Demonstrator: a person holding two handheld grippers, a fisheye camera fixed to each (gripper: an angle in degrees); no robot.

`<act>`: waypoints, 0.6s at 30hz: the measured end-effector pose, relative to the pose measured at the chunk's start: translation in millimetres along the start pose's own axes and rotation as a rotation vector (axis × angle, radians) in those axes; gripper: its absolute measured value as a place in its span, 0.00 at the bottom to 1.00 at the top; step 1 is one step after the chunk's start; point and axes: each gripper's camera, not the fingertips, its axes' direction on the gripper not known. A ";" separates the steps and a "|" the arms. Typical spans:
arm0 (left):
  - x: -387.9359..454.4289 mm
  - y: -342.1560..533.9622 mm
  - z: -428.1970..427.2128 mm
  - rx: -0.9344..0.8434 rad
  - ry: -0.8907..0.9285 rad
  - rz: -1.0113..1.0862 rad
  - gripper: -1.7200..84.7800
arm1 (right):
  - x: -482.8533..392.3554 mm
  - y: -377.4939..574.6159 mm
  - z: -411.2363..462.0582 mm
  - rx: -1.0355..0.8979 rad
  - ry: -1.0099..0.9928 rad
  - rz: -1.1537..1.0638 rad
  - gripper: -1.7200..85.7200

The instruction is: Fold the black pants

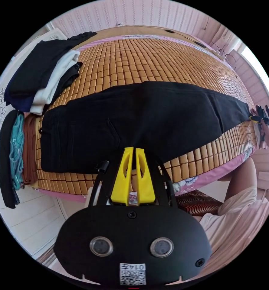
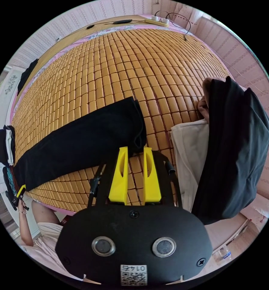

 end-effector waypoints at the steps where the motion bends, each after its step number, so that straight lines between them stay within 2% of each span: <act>1: -2.2 -0.3 1.2 -0.014 0.017 -0.009 0.01 | -5.4 7.6 0.8 -0.008 0.007 -0.006 0.11; 7: 2.5 14.7 5.9 -0.182 0.010 0.100 0.01 | -15.0 59.7 7.2 -0.082 0.090 -0.016 0.11; 12: 13.4 60.3 10.4 -0.301 0.151 0.215 0.01 | -8.5 105.1 9.4 -0.096 0.113 0.082 0.11; 14: 12.9 76.5 5.8 -0.278 0.114 0.230 0.01 | -12.8 117.2 6.0 -0.082 0.144 0.104 0.11; 18: -23.5 107.6 -21.6 -0.138 0.102 0.059 0.02 | -62.0 131.0 -24.1 0.057 0.229 0.029 0.11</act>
